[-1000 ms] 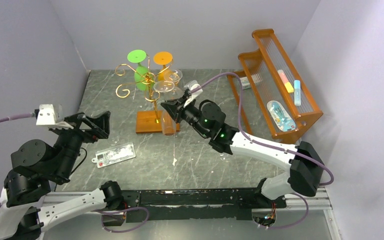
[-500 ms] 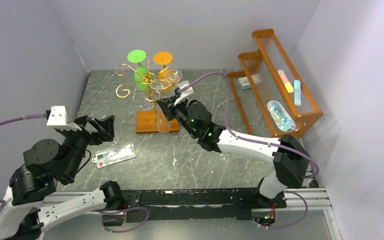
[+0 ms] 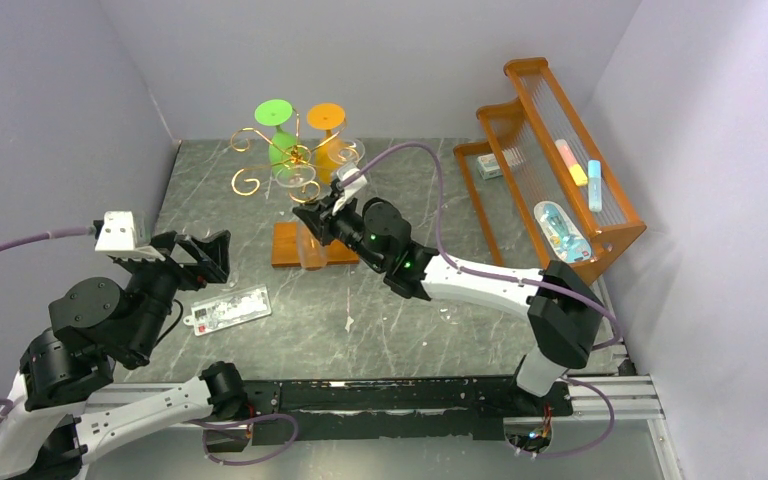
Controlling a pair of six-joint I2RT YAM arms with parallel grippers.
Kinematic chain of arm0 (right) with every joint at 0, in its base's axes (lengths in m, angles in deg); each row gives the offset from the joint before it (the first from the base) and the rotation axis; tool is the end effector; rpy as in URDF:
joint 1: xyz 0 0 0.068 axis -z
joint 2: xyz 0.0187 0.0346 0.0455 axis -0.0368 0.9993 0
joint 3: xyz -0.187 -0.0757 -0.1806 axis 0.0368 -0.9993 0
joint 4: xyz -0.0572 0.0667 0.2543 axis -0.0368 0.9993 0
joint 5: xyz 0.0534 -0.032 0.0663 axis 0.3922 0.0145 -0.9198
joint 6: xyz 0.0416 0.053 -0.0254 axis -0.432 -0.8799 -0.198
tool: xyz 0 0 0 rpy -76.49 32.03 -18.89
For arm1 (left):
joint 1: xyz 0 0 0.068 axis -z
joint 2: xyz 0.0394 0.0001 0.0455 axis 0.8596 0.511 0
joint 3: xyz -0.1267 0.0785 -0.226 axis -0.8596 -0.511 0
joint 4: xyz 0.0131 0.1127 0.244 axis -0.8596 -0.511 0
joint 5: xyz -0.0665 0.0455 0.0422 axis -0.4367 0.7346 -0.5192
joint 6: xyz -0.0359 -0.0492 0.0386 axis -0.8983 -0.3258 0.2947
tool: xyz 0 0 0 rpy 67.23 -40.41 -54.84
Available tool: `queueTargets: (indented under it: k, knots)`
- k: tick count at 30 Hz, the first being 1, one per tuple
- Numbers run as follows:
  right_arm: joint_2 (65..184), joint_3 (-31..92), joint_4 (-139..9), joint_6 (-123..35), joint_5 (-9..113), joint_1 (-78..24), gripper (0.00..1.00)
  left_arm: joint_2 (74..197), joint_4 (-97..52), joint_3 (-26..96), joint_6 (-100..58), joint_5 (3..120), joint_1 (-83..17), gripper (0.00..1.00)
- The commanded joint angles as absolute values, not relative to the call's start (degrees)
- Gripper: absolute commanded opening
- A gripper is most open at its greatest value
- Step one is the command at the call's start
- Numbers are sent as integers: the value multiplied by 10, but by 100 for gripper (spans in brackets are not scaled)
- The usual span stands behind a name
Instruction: Place the wine glass upside down on the wine glass rack
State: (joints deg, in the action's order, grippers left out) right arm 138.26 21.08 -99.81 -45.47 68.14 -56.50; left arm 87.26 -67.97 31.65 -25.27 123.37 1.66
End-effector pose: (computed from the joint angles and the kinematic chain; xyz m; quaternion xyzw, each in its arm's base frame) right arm 0.2288 0.3580 0.3204 -0.2341 0.6291 0.3673 0.6438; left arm 0.0652 -0.0184 0.4427 -0.0390 0.7145 -0.1272 0.6869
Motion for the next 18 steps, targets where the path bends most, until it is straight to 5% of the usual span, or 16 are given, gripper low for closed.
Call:
queueTargets:
  k: [1,18]
  knots:
    - [1362,191,-1052,-440,643,-566,0,874,-687,309,-250,1232,19,96]
    - [1313,127,-1102,-431,669,-567,0,882,-682,278,-257,1223,19,97]
